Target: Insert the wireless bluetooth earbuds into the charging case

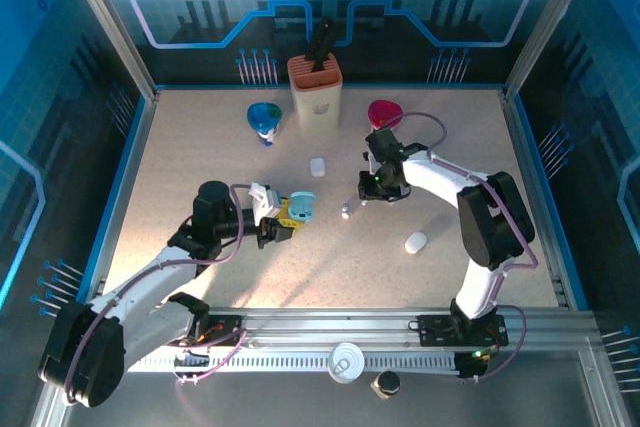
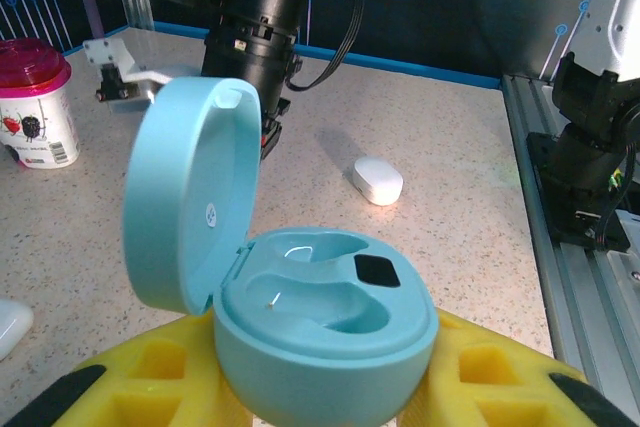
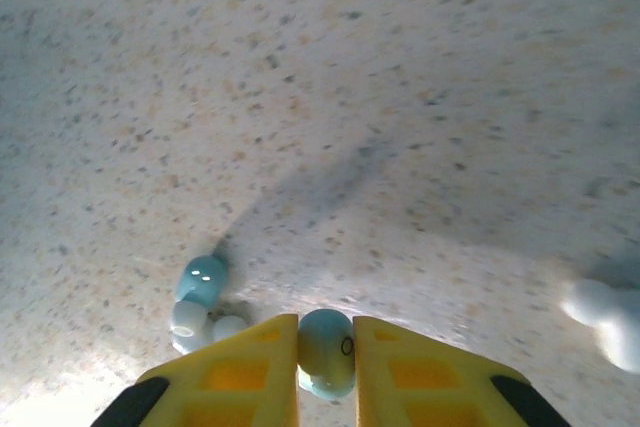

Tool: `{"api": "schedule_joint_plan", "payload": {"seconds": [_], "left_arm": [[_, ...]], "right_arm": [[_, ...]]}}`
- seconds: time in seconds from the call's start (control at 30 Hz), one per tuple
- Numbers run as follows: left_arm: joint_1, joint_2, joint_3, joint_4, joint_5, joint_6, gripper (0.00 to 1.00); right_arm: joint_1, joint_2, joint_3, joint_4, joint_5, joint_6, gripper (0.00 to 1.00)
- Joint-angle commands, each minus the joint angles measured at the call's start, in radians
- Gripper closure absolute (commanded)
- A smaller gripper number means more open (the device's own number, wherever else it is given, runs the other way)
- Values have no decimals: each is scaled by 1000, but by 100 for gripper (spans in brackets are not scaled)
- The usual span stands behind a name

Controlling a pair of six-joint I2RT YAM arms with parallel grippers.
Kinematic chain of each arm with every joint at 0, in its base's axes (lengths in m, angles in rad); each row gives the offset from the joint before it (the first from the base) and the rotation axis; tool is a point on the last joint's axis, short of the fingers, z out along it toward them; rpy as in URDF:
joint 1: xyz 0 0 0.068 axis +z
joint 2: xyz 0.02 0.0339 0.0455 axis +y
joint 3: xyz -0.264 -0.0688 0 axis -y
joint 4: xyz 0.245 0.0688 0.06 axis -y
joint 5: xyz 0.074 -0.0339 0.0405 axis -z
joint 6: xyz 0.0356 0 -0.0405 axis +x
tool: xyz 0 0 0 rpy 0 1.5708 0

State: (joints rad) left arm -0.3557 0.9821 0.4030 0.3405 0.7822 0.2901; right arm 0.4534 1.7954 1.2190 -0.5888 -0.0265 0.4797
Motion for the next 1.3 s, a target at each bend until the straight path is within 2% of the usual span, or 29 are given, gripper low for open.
{"api": "schedule_joint_plan", "payload": {"seconds": [0.0, 0.13, 0.2, 0.77, 1.0, 1.27], "left_arm": [[11, 11, 27, -6, 38, 33, 67], [12, 29, 36, 3, 49, 34, 67], [13, 34, 41, 7, 54, 33, 67], [15, 29, 51, -11, 57, 35, 67], [15, 29, 45, -9, 55, 37, 67], [15, 18, 32, -15, 51, 40, 67]], "right_arm": [[31, -28, 29, -104, 199, 85, 82], [68, -7, 45, -137, 291, 140, 81], [77, 14, 49, -141, 296, 144, 81], [47, 117, 17, -77, 109, 120, 78], [38, 121, 6, -71, 89, 107, 75], [47, 103, 15, -86, 120, 105, 81]]}}
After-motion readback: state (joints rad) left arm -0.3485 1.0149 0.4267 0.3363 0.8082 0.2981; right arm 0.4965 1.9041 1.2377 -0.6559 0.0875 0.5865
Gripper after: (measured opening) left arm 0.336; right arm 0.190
